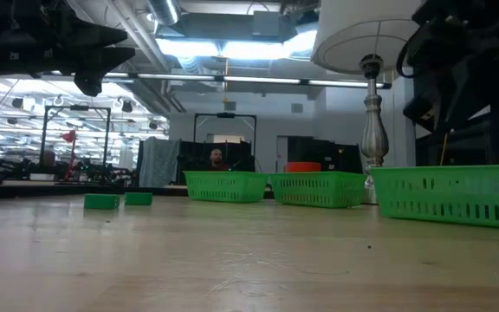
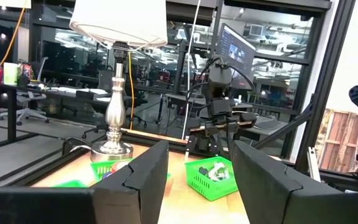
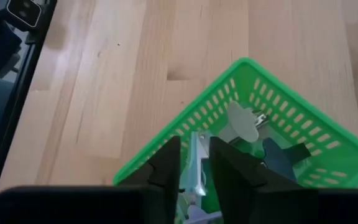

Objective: Pick and place Stapler, Stapler remover, tape
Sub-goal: Put the blue stapler into the top basket

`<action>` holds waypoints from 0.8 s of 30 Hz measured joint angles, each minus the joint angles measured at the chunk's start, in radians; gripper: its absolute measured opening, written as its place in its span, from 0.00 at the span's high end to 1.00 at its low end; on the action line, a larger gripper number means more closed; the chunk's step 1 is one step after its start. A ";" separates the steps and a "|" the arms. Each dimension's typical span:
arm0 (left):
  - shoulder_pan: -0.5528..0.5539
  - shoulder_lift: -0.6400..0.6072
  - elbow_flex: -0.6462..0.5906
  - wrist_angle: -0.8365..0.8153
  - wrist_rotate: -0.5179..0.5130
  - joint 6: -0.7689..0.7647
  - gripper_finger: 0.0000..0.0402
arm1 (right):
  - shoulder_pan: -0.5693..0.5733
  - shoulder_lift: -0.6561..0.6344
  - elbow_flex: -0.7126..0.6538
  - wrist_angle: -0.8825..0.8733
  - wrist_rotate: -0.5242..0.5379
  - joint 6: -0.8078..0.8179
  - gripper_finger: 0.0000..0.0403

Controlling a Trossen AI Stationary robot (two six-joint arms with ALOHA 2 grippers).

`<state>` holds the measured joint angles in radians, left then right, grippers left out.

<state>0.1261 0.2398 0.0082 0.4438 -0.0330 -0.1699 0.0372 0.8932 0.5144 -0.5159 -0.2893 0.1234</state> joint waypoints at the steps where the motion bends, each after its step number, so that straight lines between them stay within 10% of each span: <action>1: 0.000 0.000 0.000 0.000 0.000 0.000 0.57 | 0.000 0.000 0.000 0.000 0.000 0.000 0.76; 10: 0.000 0.000 0.000 0.000 0.000 0.000 0.57 | 0.000 -0.058 0.000 0.096 0.089 -0.031 0.57; 24: 0.000 0.000 0.000 0.000 0.000 0.000 0.57 | -0.004 -0.379 -0.066 0.179 0.218 0.045 0.56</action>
<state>0.1261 0.2401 0.0085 0.4436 -0.0330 -0.1699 0.0330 0.5143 0.4485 -0.3372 -0.0709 0.1682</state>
